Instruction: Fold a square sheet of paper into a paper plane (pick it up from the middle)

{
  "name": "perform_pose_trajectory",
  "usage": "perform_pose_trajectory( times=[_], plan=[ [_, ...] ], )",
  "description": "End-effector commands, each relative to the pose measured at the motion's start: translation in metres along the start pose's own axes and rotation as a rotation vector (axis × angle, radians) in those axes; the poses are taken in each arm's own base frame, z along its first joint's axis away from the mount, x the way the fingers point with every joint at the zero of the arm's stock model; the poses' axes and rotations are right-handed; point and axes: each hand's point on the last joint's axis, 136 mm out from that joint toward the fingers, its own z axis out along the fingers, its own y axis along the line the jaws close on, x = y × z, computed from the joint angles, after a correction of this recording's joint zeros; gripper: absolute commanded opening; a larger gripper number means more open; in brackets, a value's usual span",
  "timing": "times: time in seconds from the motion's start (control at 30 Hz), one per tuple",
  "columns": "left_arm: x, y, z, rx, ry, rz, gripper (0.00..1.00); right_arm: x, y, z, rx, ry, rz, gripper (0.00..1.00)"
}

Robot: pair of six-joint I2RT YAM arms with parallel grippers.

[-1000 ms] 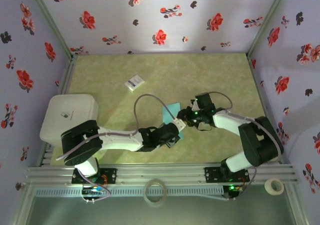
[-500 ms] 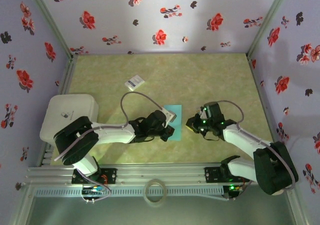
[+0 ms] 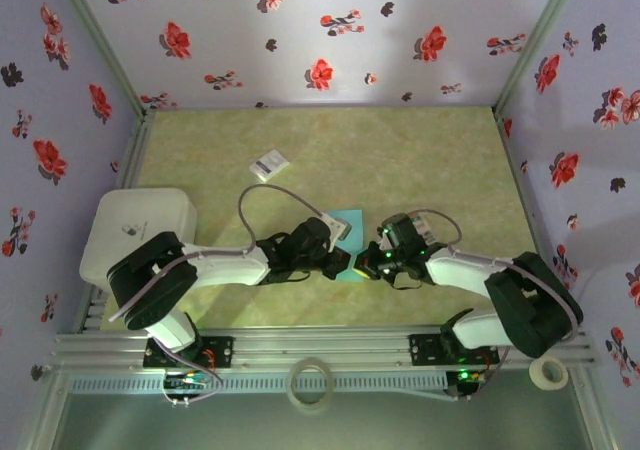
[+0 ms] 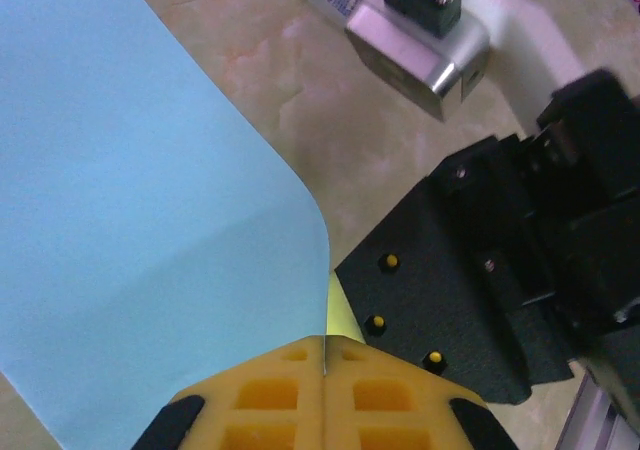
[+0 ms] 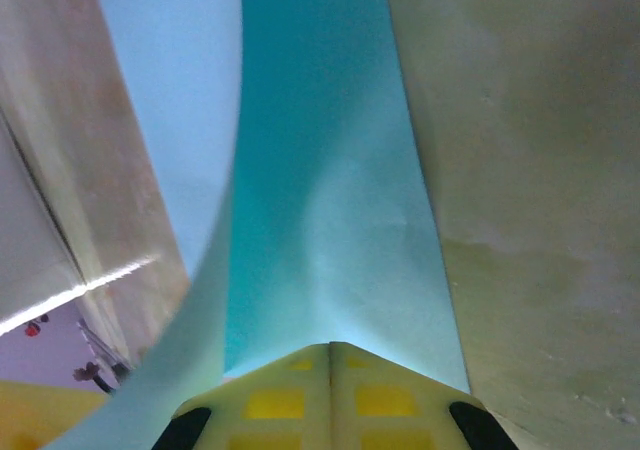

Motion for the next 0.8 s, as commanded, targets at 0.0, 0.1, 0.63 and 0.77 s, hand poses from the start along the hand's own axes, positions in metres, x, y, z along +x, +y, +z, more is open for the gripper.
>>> perform_pose_trajectory(
  times=[0.0, 0.1, 0.63, 0.77],
  plan=[
    [0.0, 0.004, -0.001, 0.001, -0.001, -0.037, 0.0, -0.006, -0.009, -0.001, 0.088, -0.018, -0.029, 0.01],
    [-0.002, 0.004, 0.001, 0.002, -0.009, -0.061, 0.0, -0.007, -0.033, -0.008, 0.209, -0.026, -0.051, 0.01],
    [-0.007, 0.009, 0.011, 0.017, -0.101, -0.18, 0.0, -0.023, 0.005, -0.016, 0.01, -0.062, -0.032, 0.07],
    [-0.006, 0.011, 0.01, 0.008, -0.104, -0.172, 0.0, -0.023, 0.007, -0.01, -0.004, -0.061, -0.015, 0.07]
  ],
)
